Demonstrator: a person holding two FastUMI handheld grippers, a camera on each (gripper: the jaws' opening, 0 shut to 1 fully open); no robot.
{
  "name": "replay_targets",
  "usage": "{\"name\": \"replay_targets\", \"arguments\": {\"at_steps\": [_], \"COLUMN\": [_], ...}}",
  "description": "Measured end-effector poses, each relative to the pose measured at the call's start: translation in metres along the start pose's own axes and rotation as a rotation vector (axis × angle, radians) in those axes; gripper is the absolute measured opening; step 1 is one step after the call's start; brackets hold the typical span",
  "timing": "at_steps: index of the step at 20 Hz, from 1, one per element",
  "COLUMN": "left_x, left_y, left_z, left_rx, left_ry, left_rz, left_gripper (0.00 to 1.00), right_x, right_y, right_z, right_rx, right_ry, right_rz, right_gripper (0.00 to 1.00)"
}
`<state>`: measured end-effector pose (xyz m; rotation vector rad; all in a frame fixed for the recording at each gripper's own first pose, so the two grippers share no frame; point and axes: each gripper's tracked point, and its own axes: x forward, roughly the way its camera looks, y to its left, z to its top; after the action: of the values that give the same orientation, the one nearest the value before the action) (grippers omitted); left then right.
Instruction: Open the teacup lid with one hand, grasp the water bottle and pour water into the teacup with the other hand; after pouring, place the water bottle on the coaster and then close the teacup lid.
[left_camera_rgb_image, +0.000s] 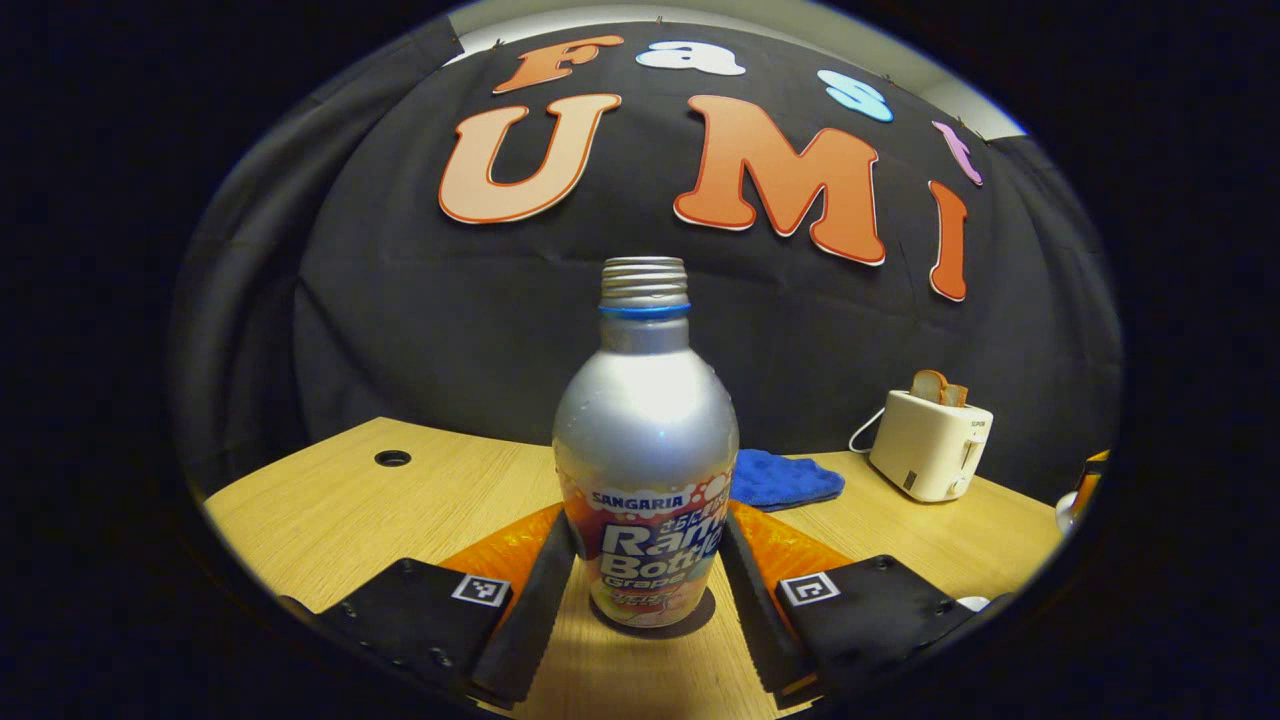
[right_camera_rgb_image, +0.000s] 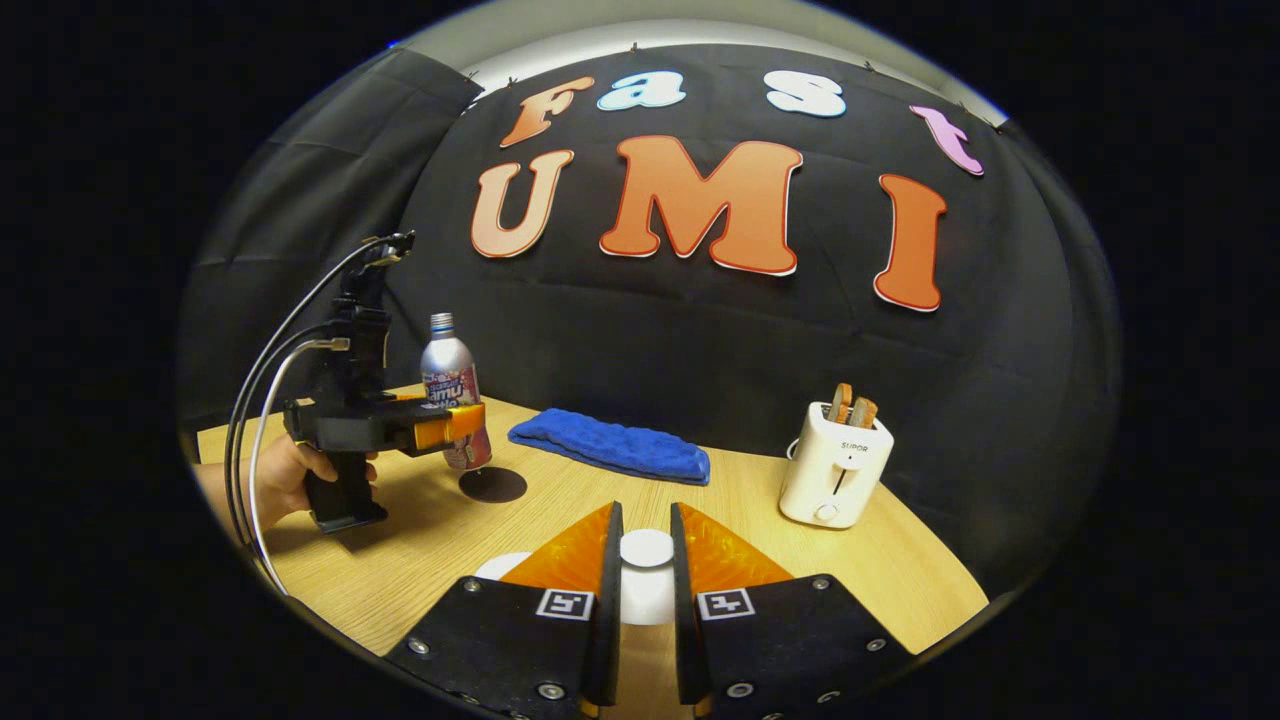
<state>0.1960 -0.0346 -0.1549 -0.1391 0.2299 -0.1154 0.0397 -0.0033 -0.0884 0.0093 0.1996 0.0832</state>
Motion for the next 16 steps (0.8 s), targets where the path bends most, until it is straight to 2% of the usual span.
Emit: {"name": "replay_targets", "arguments": {"at_steps": [3, 4, 5, 11, 14, 15, 16], "left_x": [0.016, 0.020, 0.026, 0.038, 0.032, 0.029, 0.026], "left_y": [-0.005, -0.007, -0.007, -0.009, -0.010, -0.009, -0.007], "left_z": [-0.013, -0.020, -0.025, -0.042, -0.046, -0.051, -0.050], "left_rx": [-0.006, 0.000, 0.006, 0.011, 0.016, 0.033, 0.035], "left_ry": [0.043, 0.064, 0.079, 0.123, 0.150, 0.170, 0.170], "left_rz": [-0.018, -0.024, -0.021, -0.020, -0.020, -0.020, -0.018], "left_gripper": [0.83, 0.80, 0.83, 0.83, 0.87, 0.85, 0.92], "right_x": [0.015, 0.017, 0.021, 0.030, 0.029, 0.029, 0.029], "right_y": [0.010, 0.013, 0.016, 0.024, 0.030, 0.036, 0.041], "right_z": [-0.005, -0.007, -0.010, -0.021, -0.021, -0.020, -0.022], "right_rx": [0.000, -0.002, -0.003, -0.004, 0.008, 0.018, 0.024], "right_ry": [0.014, 0.021, 0.027, 0.063, 0.065, 0.063, 0.063], "right_rz": [0.027, 0.035, 0.044, 0.081, 0.099, 0.117, 0.130], "right_gripper": [0.23, 0.24, 0.23, 0.24, 0.23, 0.24, 0.24]}}
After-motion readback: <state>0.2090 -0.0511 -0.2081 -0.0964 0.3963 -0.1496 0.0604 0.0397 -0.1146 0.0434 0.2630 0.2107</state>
